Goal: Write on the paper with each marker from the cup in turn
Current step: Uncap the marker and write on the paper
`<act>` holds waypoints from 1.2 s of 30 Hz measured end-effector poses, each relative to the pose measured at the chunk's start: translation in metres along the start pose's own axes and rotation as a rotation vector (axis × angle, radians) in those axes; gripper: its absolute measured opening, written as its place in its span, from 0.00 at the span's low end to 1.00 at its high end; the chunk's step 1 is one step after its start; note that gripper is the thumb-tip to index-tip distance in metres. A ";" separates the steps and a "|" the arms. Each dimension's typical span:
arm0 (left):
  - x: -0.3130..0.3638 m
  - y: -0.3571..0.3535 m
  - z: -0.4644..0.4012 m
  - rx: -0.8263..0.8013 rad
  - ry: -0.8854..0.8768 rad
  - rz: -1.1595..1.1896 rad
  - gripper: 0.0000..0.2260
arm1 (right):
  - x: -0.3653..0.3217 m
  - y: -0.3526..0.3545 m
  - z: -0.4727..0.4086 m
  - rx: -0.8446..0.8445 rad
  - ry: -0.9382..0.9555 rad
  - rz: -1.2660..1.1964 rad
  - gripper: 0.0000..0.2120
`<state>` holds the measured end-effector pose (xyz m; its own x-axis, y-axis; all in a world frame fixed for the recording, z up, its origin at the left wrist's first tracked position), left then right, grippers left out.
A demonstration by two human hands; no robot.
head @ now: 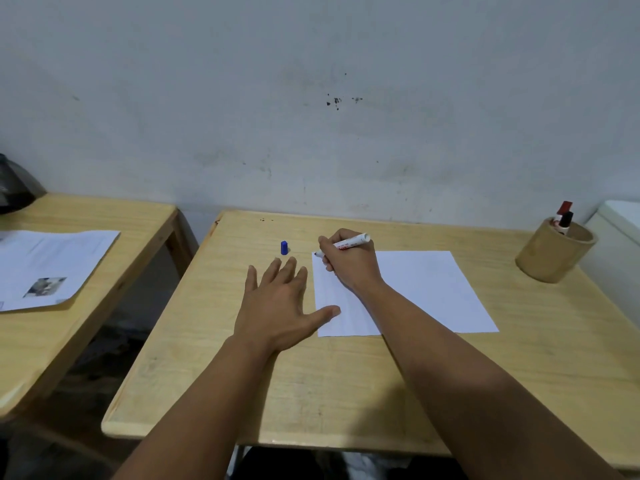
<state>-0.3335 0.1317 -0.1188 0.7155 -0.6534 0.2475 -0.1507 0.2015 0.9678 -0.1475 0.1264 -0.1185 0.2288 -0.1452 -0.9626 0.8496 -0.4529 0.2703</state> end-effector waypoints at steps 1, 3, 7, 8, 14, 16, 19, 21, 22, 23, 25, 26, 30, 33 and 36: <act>0.000 0.000 0.000 0.004 0.008 -0.003 0.46 | 0.001 -0.001 0.000 -0.003 0.011 0.016 0.16; -0.002 -0.001 0.000 0.010 0.012 -0.020 0.46 | 0.001 -0.001 -0.001 -0.004 0.027 0.046 0.15; -0.002 -0.001 -0.001 0.010 0.010 -0.022 0.46 | 0.001 -0.001 -0.002 0.000 0.048 0.083 0.14; -0.002 -0.001 -0.001 0.008 0.010 -0.024 0.46 | 0.001 -0.002 -0.002 0.003 0.053 0.096 0.14; -0.002 -0.001 0.000 0.013 0.015 -0.030 0.45 | 0.001 -0.002 -0.003 -0.014 0.034 0.105 0.13; -0.001 -0.001 0.000 0.009 0.013 -0.032 0.45 | 0.001 -0.001 -0.001 -0.018 0.010 0.081 0.12; -0.001 0.000 0.000 0.009 0.017 -0.019 0.45 | -0.005 0.002 0.002 -0.030 0.018 -0.044 0.11; 0.000 0.002 0.001 0.004 0.021 -0.007 0.45 | -0.015 0.008 0.003 0.006 0.027 -0.163 0.13; 0.000 0.002 0.002 -0.007 0.022 -0.003 0.45 | -0.022 0.013 0.003 0.041 0.043 -0.211 0.13; 0.001 0.003 0.003 -0.019 0.025 0.004 0.46 | -0.029 0.020 0.002 0.073 0.062 -0.250 0.13; 0.002 0.006 0.001 -0.010 0.041 0.047 0.44 | -0.044 0.037 0.002 0.095 0.059 -0.335 0.12; 0.002 0.008 -0.001 0.027 0.064 0.091 0.42 | -0.050 0.045 0.003 0.074 0.031 -0.396 0.14; -0.003 0.021 -0.020 0.338 0.181 0.286 0.33 | -0.058 0.075 0.009 0.065 -0.042 -0.537 0.17; -0.008 0.028 -0.040 0.327 0.242 0.362 0.26 | -0.054 0.088 0.018 0.102 -0.024 -0.502 0.04; -0.013 0.028 -0.058 0.238 0.246 0.339 0.18 | -0.049 0.096 0.029 0.013 -0.047 -0.412 0.03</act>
<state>-0.3078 0.1883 -0.0974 0.7349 -0.3816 0.5606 -0.5350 0.1817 0.8251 -0.0909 0.0644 -0.0453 -0.1512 0.0111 -0.9884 0.8594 -0.4927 -0.1370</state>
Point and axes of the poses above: each hand's wrist, its own z-axis away from the middle knuckle, its own y-axis out of the back of the hand, x = y × z, the point moved 2 cm from there along -z, towards the middle knuckle, and after that the axes turned 9 degrees about -x, right-handed, at the moved point
